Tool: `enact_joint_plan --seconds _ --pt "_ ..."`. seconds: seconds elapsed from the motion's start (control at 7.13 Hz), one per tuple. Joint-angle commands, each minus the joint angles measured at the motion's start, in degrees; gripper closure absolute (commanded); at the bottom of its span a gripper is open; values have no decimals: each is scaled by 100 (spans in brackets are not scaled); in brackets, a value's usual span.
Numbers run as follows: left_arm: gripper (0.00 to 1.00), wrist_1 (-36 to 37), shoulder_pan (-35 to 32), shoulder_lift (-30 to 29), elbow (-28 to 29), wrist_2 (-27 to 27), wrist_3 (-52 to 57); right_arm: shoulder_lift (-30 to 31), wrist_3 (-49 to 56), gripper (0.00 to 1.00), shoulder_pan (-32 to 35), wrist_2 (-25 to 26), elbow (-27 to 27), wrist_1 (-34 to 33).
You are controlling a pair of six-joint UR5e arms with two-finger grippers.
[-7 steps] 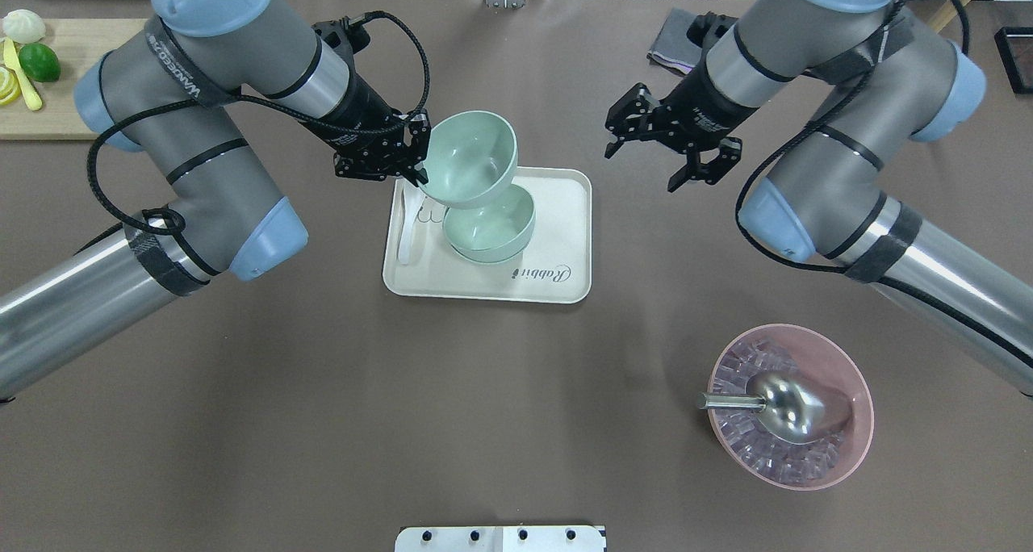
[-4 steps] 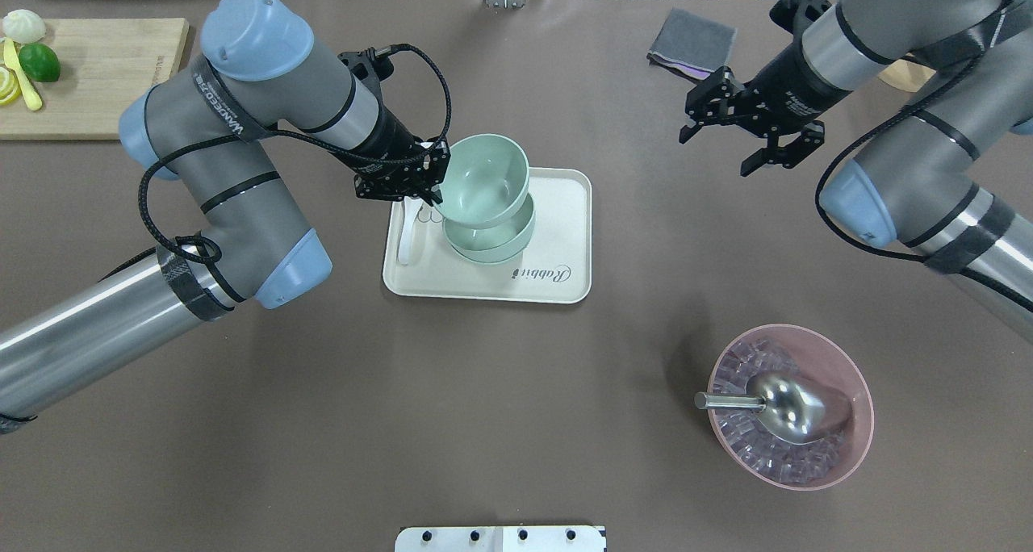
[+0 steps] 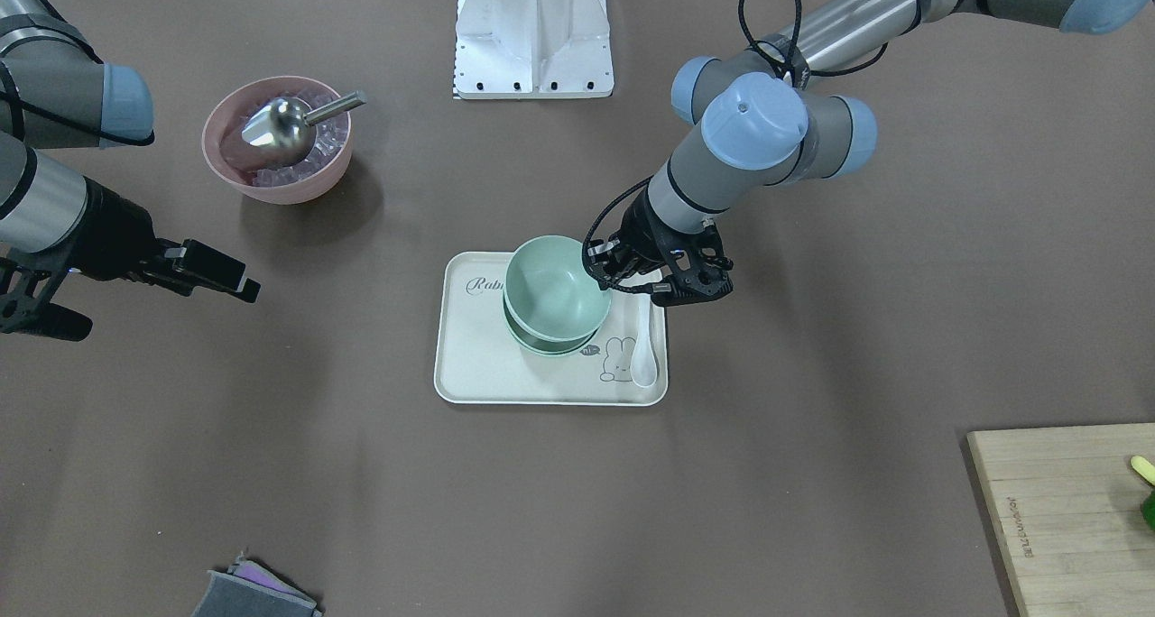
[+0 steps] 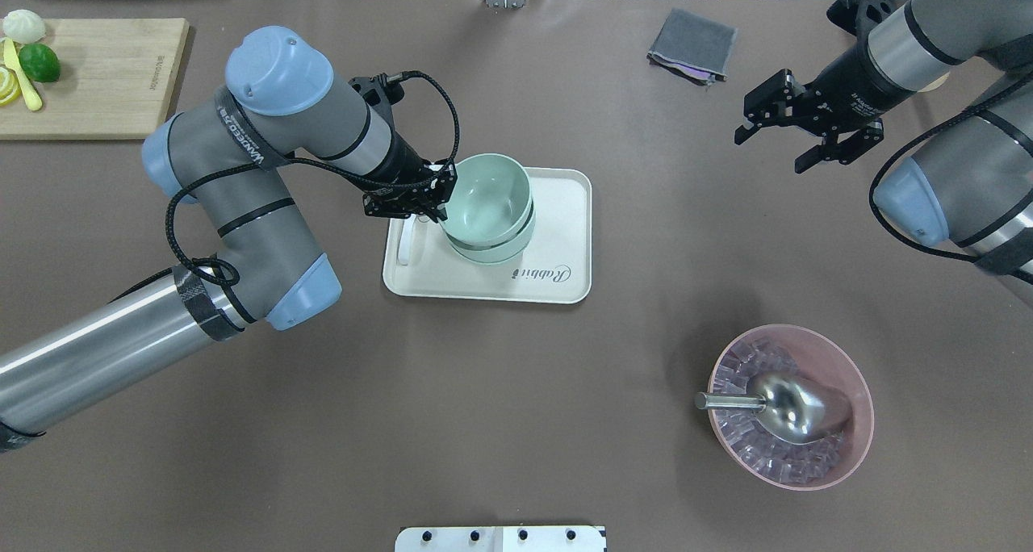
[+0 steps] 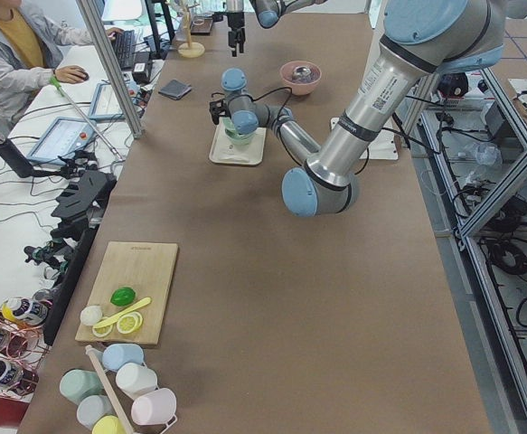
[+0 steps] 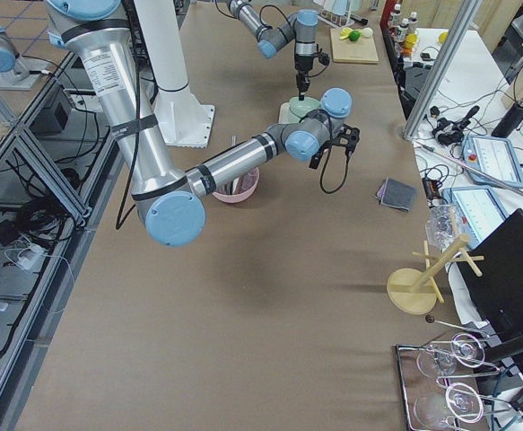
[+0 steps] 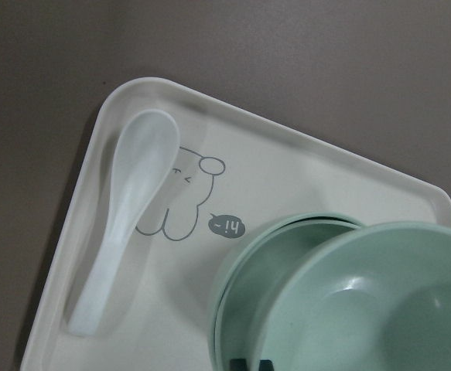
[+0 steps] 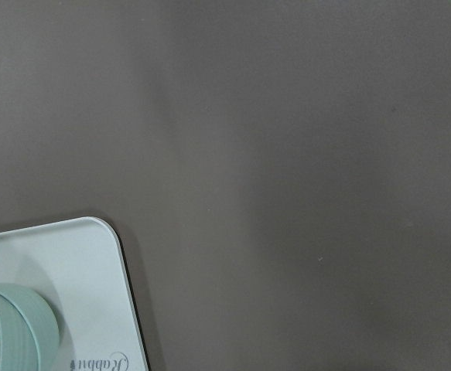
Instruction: Stack green bowls together
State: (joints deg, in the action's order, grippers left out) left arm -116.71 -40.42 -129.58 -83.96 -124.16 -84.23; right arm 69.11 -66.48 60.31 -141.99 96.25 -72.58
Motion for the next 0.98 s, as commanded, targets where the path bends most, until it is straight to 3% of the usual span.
enact_joint_plan --seconds 0.0,0.14,0.42,0.56,0.7,0.84 --pt "9 -569 16 3 379 232 3 6 4 0 -10 -4 25 -2" --pt "2 -590 17 3 346 330 -40 6 4 0 -2 -4 25 -2" --pt "2 -537 -140 12 118 270 3 6 4 0 155 -30 138 -28" --pt "2 -468 -437 290 -240 87 29 6 56 0 365 -30 183 -185" --pt "2 -458 -919 980 -861 -202 378 15 413 0 620 -22 166 -273" --pt "2 -458 -1159 1840 -1450 -405 1277 58 1313 0 909 65 166 -761"
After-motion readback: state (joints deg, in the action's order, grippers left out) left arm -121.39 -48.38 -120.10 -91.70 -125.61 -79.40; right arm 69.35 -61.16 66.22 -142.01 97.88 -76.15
